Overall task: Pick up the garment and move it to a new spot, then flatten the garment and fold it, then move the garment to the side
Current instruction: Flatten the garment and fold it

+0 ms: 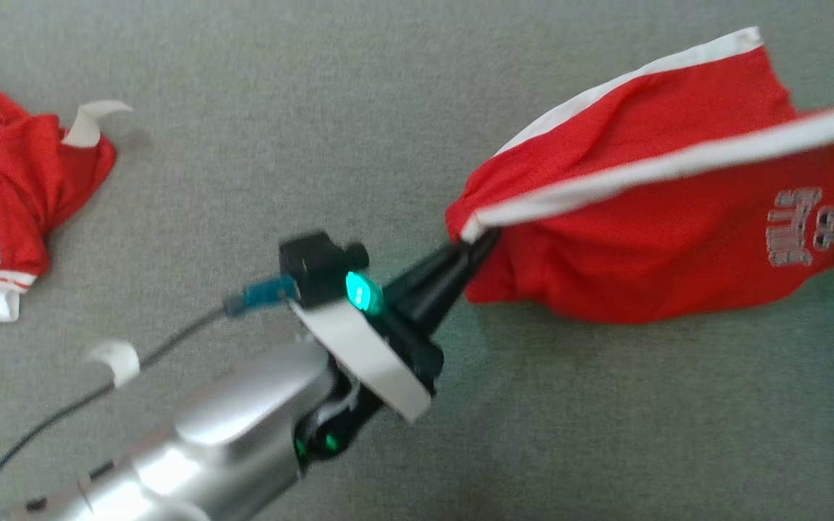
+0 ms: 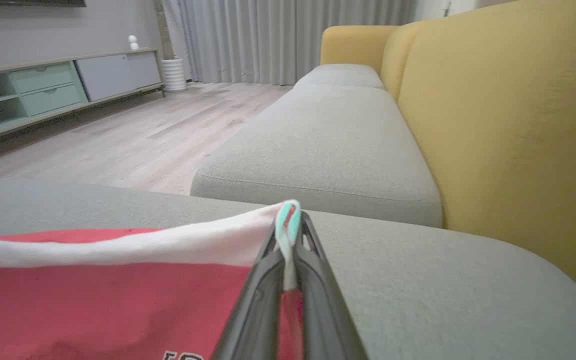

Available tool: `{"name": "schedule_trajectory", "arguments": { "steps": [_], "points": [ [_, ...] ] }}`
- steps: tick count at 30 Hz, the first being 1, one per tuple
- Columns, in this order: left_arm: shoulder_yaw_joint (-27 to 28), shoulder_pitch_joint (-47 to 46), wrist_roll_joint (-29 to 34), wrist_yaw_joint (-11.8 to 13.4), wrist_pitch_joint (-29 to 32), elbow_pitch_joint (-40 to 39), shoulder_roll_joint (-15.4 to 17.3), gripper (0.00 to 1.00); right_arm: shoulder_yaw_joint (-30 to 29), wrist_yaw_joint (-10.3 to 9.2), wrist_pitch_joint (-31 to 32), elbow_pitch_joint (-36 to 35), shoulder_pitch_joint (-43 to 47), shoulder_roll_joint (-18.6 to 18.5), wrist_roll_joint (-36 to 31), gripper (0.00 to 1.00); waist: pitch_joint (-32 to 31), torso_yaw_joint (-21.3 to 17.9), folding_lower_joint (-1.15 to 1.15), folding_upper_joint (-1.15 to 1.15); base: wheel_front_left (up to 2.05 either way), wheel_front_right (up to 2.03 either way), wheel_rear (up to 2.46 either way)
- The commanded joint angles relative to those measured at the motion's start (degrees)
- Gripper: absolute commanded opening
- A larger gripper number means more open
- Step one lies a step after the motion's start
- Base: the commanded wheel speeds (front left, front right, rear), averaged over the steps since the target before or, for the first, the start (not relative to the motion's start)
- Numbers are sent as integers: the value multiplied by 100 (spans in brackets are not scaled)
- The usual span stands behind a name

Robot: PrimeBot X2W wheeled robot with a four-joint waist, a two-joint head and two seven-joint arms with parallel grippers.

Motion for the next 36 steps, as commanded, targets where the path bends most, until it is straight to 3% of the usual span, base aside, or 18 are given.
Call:
{"name": "schedule_trajectory", "arguments": {
  "steps": [1,6,12,22,23,24,25,26,27,36],
  "points": [
    [172,-283,-174,9,-3,-110,51,0,143,-4,54,-45,-201,-317,46,0,209,105,-2,0,0,0,0],
    [44,-757,-903,9,56,-20,88,0,694,-4,205,456,-1079,-607,192,0,404,156,-2,0,0,0,0],
    [-322,-1188,-1363,9,280,116,158,0,1315,-4,329,947,-1839,-832,403,0,516,171,-2,0,0,0,0],
    [-592,-1554,-1444,9,340,725,112,0,2179,-4,160,1893,-2842,-767,635,1,635,135,-2,0,0,0,0],
    [-606,-1567,-1447,9,358,772,98,0,2256,-4,122,1986,-2919,-738,653,29,644,130,-2,0,0,0,0],
    [-617,-1577,-1446,9,366,830,90,18,2305,-4,73,2092,-2996,-705,666,84,650,126,-2,0,0,0,0],
    [-627,-1589,-1436,9,375,877,79,41,2352,-4,2,2186,-3071,-675,653,100,655,121,-2,0,0,0,0],
    [-636,-1591,-1433,9,383,922,71,89,2404,-4,-79,2268,-3134,-644,649,100,656,116,-2,0,0,0,0],
    [-642,-1588,-1426,9,362,988,65,100,2452,-4,-160,2347,-3182,-614,660,100,649,110,-2,0,0,0,0],
    [-670,-1387,-1060,10,-56,1437,36,100,2848,-4,-697,2606,-2987,-696,919,100,299,69,-2,0,0,0,0]
  ]
}}
